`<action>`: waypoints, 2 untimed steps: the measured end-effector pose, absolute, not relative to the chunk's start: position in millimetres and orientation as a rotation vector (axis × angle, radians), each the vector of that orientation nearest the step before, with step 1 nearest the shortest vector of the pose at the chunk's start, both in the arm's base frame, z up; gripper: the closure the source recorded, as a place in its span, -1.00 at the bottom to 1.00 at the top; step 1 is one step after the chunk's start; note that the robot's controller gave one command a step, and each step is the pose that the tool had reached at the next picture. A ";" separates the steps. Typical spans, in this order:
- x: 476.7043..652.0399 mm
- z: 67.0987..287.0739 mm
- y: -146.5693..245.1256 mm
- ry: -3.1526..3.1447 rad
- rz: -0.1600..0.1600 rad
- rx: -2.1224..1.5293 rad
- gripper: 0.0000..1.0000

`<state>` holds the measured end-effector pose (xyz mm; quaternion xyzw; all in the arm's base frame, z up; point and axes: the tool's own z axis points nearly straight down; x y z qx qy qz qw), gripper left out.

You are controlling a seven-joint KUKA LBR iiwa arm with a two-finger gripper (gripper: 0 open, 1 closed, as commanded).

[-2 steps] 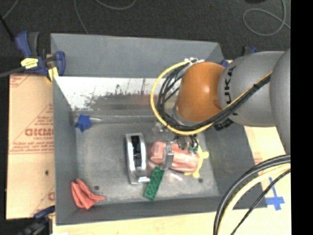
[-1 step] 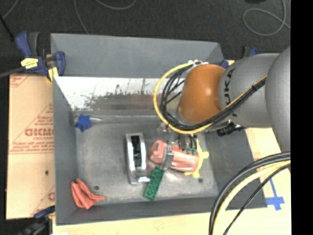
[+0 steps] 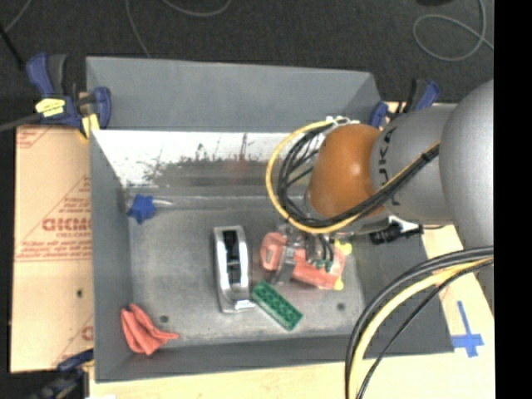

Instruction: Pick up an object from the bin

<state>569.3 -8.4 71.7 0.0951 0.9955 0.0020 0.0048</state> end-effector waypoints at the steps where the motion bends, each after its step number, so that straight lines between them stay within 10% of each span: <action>1: 569.3 71.7 -8.4 3.118 0.006 0.298 1.00; 2: 578.6 162.8 -8.5 3.118 0.006 0.330 1.00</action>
Offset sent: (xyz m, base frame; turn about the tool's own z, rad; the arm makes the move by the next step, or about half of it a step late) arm 0.0103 0.0010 0.0934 0.0228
